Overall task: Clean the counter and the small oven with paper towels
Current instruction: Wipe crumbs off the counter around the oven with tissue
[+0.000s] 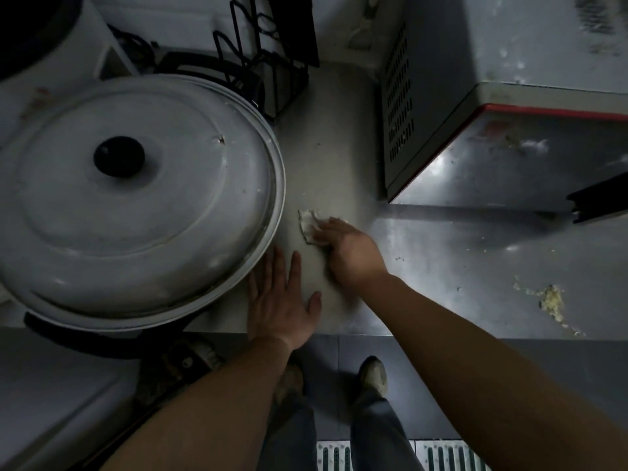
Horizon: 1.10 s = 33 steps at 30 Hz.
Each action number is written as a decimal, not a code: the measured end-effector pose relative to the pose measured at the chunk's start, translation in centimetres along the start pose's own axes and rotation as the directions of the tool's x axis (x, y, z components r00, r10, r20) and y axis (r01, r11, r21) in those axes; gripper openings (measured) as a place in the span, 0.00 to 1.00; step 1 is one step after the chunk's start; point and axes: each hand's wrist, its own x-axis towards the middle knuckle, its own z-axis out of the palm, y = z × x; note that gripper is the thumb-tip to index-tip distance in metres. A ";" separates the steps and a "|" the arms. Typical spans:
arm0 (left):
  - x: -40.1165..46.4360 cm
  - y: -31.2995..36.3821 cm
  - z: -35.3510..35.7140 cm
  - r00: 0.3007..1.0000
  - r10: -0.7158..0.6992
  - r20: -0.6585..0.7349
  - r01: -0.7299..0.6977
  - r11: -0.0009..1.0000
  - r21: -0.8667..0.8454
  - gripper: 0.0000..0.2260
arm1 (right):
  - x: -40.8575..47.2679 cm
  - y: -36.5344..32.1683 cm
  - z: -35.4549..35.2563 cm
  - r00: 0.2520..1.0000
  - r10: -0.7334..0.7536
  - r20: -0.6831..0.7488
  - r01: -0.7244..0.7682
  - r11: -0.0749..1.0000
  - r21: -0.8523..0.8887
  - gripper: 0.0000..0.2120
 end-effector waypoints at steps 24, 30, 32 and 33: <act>-12.7 -8.7 0.5 0.931 0.003 -0.365 -0.031 0.997 -0.071 0.24 | -6.8 -9.5 10.8 0.907 -0.417 0.062 0.420 0.904 -0.077 0.17; -13.8 -9.2 1.7 0.968 -0.088 -0.234 0.078 0.996 -0.052 0.28 | -6.5 -7.1 7.9 0.986 -0.164 -0.023 0.156 0.968 -0.197 0.26; -13.8 -8.8 1.5 0.974 -0.097 -0.202 0.089 0.995 -0.048 0.29 | -6.2 -5.2 6.1 0.994 0.016 -0.112 -0.040 0.976 -0.214 0.26; -13.7 -8.6 1.3 0.977 -0.087 -0.197 0.081 0.996 -0.040 0.30 | -6.0 -4.3 5.1 0.988 0.082 -0.133 -0.111 0.967 -0.228 0.24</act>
